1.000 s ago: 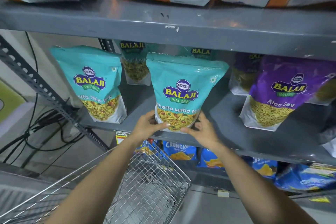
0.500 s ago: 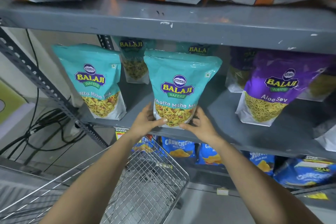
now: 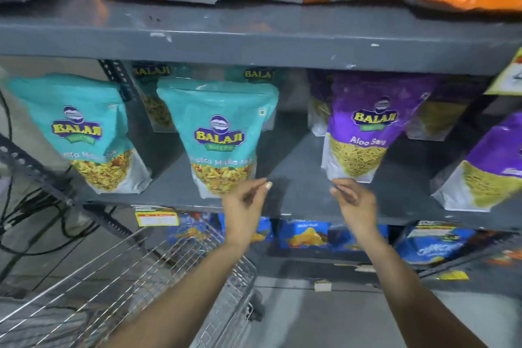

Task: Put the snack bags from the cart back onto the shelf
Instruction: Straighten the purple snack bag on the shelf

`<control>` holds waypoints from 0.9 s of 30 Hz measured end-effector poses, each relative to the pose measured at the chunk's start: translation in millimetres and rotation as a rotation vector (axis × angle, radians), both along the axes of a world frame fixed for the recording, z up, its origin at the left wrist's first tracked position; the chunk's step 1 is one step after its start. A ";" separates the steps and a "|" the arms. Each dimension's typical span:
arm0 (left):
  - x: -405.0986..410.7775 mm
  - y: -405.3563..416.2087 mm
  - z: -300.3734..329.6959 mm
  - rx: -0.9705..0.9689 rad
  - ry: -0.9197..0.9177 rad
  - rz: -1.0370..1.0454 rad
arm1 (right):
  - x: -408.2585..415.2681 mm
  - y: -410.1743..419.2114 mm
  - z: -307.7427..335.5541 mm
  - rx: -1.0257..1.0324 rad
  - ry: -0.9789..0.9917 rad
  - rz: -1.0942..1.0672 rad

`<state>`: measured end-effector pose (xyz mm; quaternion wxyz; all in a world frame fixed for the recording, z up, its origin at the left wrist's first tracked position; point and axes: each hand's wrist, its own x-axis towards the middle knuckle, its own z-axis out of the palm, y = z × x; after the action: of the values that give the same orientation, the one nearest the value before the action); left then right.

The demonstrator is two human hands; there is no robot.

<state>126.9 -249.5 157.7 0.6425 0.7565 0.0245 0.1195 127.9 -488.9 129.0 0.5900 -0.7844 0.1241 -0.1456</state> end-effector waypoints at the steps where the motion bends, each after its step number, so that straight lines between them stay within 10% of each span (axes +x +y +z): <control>1: 5.9 -15.4 -3.6 0.015 0.022 -0.023 | -2.7 -15.5 -1.3 0.014 -0.009 -0.059; 10: 78.9 -122.8 -20.7 -0.060 0.401 -0.416 | 51.0 -112.6 2.9 0.060 0.019 0.124; 27: 39.0 -123.9 -25.3 -0.091 0.299 -0.319 | 15.1 -99.0 7.5 -0.109 0.116 0.313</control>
<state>165.9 -373.5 132.4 0.6759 0.7304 0.0047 -0.0982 143.0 -587.9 136.6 0.5540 -0.8320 0.0264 -0.0131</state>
